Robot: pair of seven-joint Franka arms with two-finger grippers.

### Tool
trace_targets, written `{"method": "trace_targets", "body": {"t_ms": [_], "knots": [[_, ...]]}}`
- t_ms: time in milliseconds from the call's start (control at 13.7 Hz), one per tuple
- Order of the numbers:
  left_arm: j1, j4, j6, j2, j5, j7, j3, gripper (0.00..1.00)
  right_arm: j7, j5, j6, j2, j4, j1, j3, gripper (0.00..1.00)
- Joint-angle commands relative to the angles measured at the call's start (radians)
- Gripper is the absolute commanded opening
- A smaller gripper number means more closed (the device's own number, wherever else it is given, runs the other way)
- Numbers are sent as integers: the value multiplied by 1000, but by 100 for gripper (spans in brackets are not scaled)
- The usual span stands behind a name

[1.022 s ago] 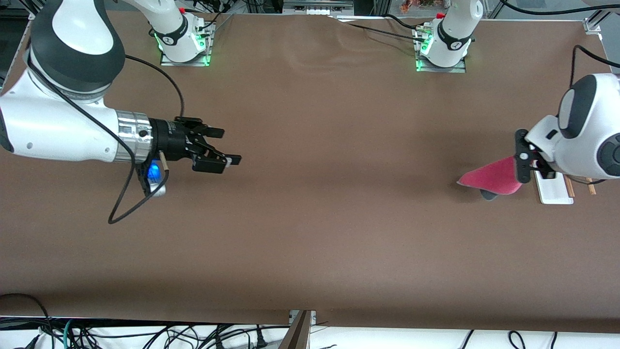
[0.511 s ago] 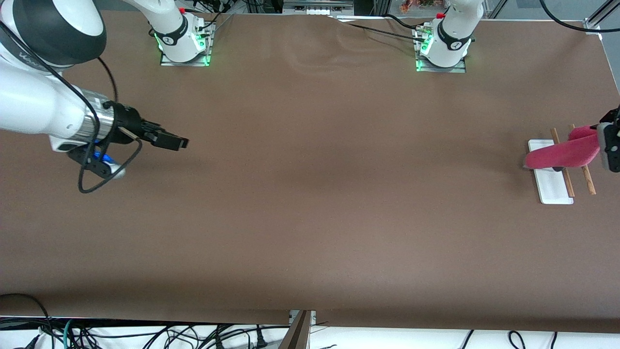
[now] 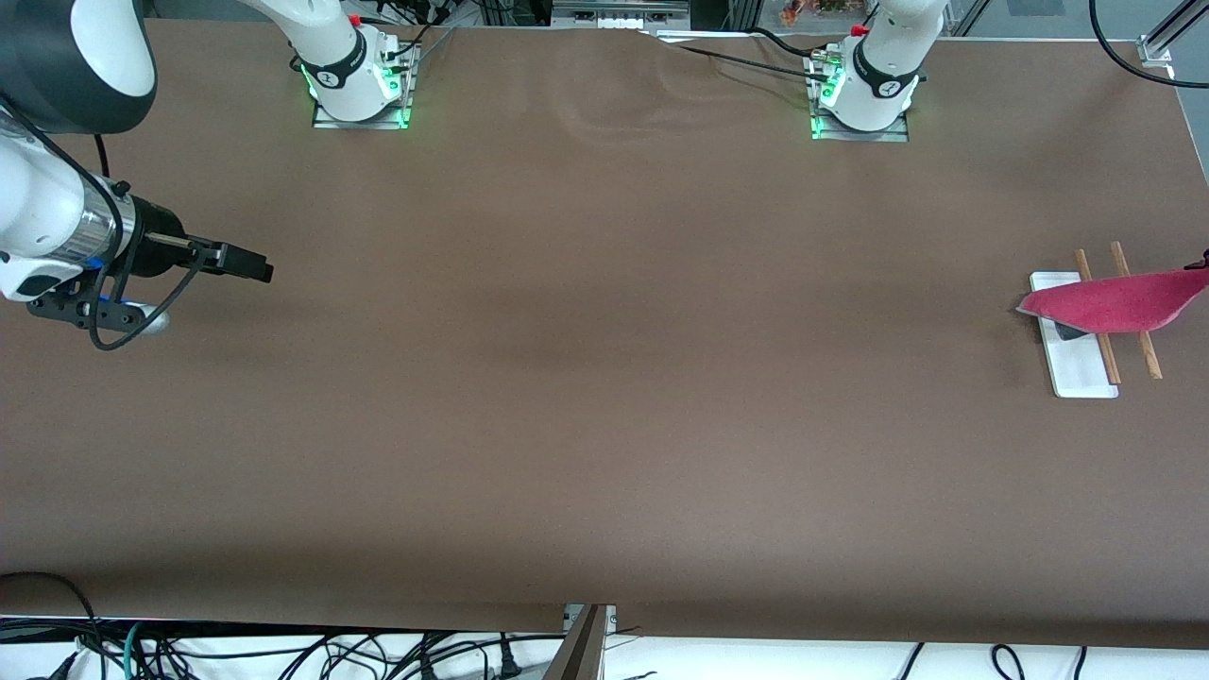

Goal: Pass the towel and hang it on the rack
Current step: 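Drape the towel over the wooden sticks and open the left gripper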

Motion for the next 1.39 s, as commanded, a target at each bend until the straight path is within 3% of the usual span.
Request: {"method": "trace_targets", "body": {"t_ms": [0, 146, 292, 365, 584, 803, 1022, 1315], "knots": [[19, 60, 49, 79, 23, 23, -10, 2, -20, -66, 35, -42, -48, 5, 39, 100], [30, 63, 75, 96, 3, 25, -12, 99, -18, -102, 48, -40, -50, -106, 171, 100], [48, 65, 115, 96, -1, 23, -12, 100, -20, -134, 63, -43, -48, -229, 305, 100], [63, 63, 146, 101, -23, 22, -12, 100, -24, -137, 65, -46, -48, -267, 335, 100], [126, 72, 219, 99, -77, 11, -12, 100, -88, -137, 71, -72, -72, -352, 385, 100], [119, 151, 215, 84, -75, 6, -12, 100, -95, -139, 81, -132, -117, -357, 386, 100], [99, 209, 84, 6, -122, -55, -54, 100, -96, -139, 74, -143, -117, -355, 388, 100], [18, 252, -188, -114, -224, -373, -148, 100, -136, -152, 78, -145, -111, -357, 382, 100]]}}
